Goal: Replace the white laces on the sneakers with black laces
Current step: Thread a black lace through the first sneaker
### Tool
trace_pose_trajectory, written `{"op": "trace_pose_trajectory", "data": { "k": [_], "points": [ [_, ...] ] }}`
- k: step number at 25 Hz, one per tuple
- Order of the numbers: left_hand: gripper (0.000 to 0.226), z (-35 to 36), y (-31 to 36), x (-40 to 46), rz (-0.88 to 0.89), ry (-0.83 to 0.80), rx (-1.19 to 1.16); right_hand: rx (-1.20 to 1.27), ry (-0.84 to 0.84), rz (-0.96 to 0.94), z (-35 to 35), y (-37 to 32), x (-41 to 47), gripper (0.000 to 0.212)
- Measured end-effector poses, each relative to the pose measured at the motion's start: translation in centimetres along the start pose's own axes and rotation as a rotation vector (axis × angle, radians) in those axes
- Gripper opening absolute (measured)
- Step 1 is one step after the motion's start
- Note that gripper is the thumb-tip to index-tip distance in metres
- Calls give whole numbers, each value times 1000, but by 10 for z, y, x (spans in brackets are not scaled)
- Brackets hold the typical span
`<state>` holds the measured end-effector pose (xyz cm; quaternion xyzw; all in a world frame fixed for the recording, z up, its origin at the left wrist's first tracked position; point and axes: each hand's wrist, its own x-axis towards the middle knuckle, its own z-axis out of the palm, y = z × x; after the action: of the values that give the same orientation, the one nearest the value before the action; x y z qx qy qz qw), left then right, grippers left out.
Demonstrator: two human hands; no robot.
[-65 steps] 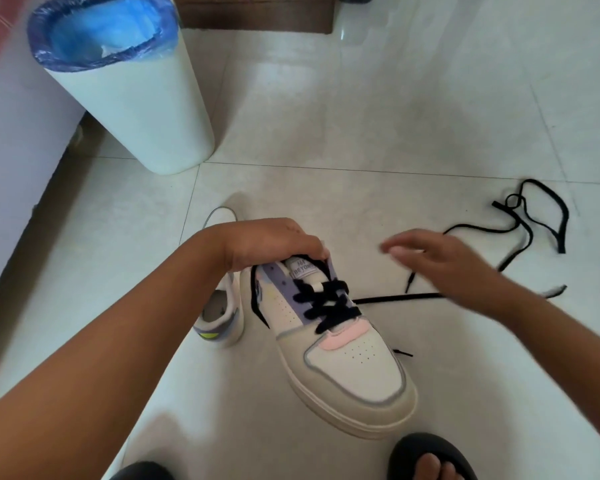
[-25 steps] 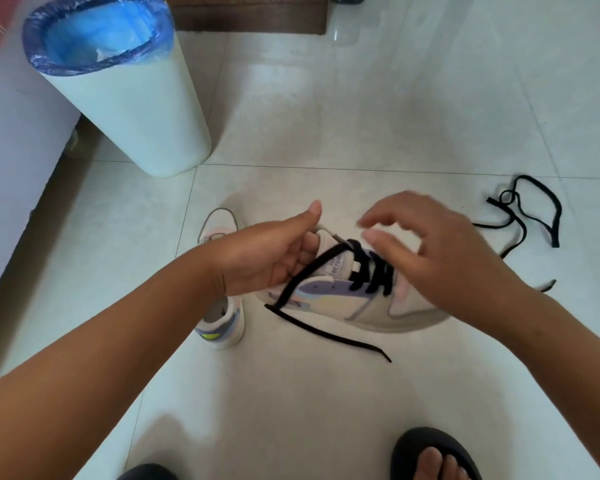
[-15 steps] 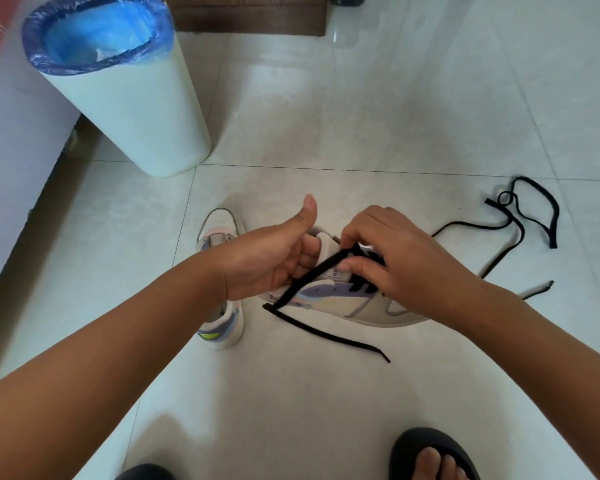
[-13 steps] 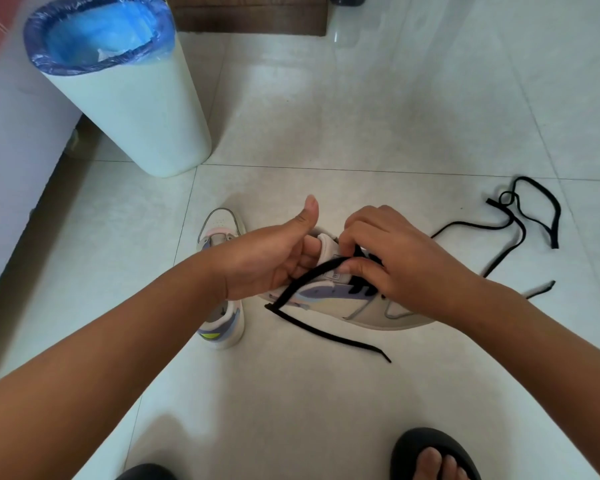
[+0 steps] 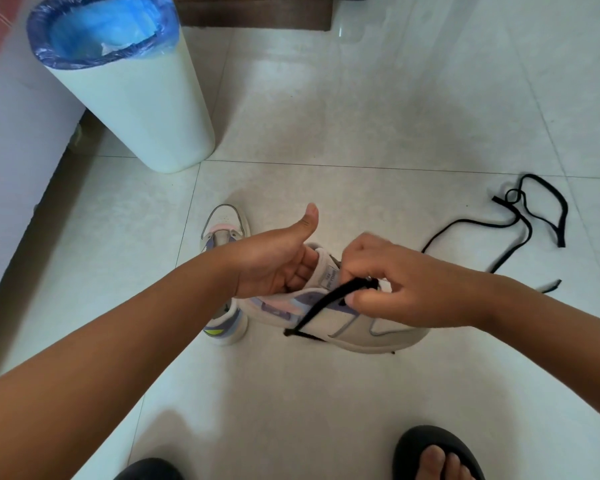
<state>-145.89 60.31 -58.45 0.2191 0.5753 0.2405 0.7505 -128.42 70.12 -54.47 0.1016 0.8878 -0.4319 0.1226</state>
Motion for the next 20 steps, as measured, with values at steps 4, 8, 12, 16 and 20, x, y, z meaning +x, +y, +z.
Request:
{"op": "trace_pose_trajectory", "data": {
  "k": [4, 8, 12, 16, 20],
  "points": [
    [96, -11, -3, 9, 30, 97, -71, -16, -84, -153, -3, -32, -23, 23],
    [92, -20, 10, 27, 90, 236, -170, -92, -339, -56, -14, -59, -49, 29],
    [64, -18, 32, 46, 188, 343, -158, 166, -349, 142, -81, -96, -55, 14],
    [66, -11, 49, 44, 97, 462, 93, 402, -41, 85, -165, -134, -35, 12],
    [42, -5, 66, 29, 130, 472, 774, 600, 187, -45, -242, -172, -22, 19]
  ]
}}
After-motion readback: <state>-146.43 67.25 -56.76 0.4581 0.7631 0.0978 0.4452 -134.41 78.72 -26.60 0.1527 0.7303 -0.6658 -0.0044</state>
